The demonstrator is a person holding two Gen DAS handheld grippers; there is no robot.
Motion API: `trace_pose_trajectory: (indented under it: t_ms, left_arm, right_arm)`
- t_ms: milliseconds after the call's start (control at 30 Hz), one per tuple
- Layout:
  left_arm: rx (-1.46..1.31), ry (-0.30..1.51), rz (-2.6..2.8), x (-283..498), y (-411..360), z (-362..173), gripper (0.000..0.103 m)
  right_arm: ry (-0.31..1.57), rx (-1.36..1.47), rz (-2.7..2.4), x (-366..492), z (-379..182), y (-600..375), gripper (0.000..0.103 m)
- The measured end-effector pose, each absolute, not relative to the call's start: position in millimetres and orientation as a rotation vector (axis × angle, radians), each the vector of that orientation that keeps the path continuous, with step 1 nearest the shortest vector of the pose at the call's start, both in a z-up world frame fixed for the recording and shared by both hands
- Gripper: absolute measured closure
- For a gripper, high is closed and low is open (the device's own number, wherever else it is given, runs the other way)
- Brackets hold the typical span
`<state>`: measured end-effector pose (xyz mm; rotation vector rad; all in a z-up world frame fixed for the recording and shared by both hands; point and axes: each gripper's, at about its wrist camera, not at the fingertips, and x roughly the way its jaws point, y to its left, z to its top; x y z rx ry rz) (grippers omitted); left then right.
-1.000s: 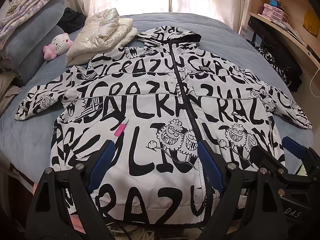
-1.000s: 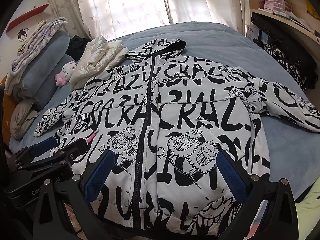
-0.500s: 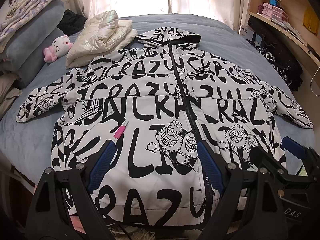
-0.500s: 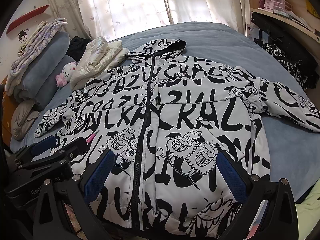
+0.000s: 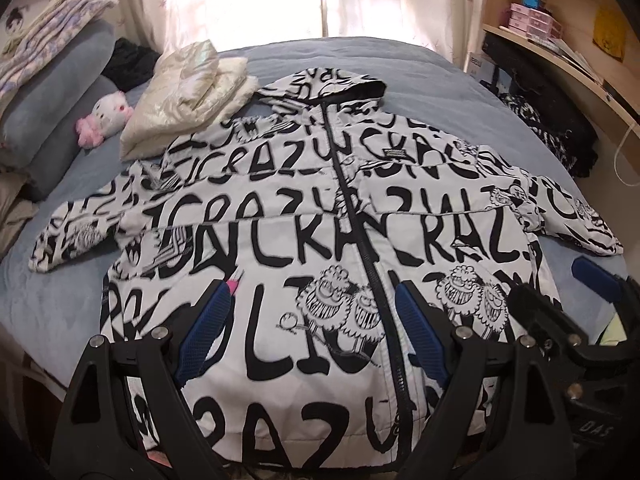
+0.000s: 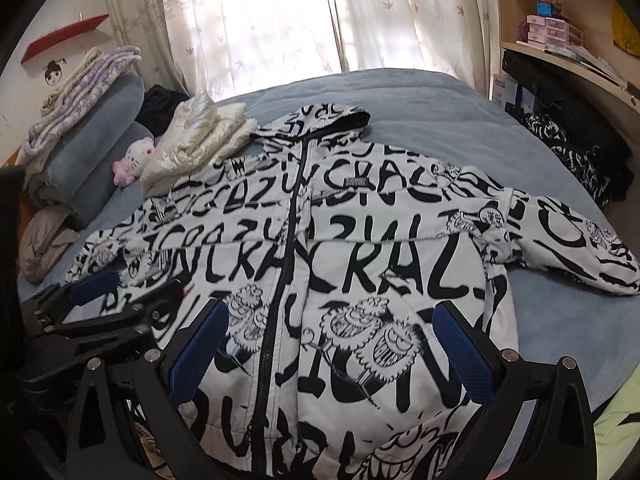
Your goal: Fold large clothes
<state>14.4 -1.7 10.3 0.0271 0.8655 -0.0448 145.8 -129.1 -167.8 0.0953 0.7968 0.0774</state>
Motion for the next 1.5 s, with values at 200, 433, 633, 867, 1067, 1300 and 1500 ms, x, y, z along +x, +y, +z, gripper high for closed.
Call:
trace_pose_trajectory:
  t_ms: [200,433,633,867,1067,1300,1500]
  left_arm:
    - [0.056,0.817,-0.087,34,-24,33,0.020]
    - [0.068,0.706,-0.165,68,-60,81,0.020]
    - [0.103,0.631,-0.217,112,-110,118,0.019]
    - [0.194,0.596,-0.270,153,-194,116,0.019]
    - [0.171,0.706,-0.345,182,-261,73,0.019]
    - [0.188,0.799,-0.346,197,-310,7,0.019]
    - [0.203,0.882,-0.289,213,-329,-41,0.020]
  right_arm:
    - [0.692,0.071,0.018,147,-126,-164,0.000]
    - [0.474,-0.067,-0.204,146,-48,-221,0.000]
    - [0.321,-0.098,-0.344,140,14,-300,0.000]
    - [0.481,0.095,-0.350,149,22,-436,0.000]
    - [0.642,0.380,-0.402,128,-31,-544,0.000]
    - [0.811,0.774,-0.470,111,-147,-637,0.024]
    - [0.842,0.955,-0.490,94,-201,-675,0.026]
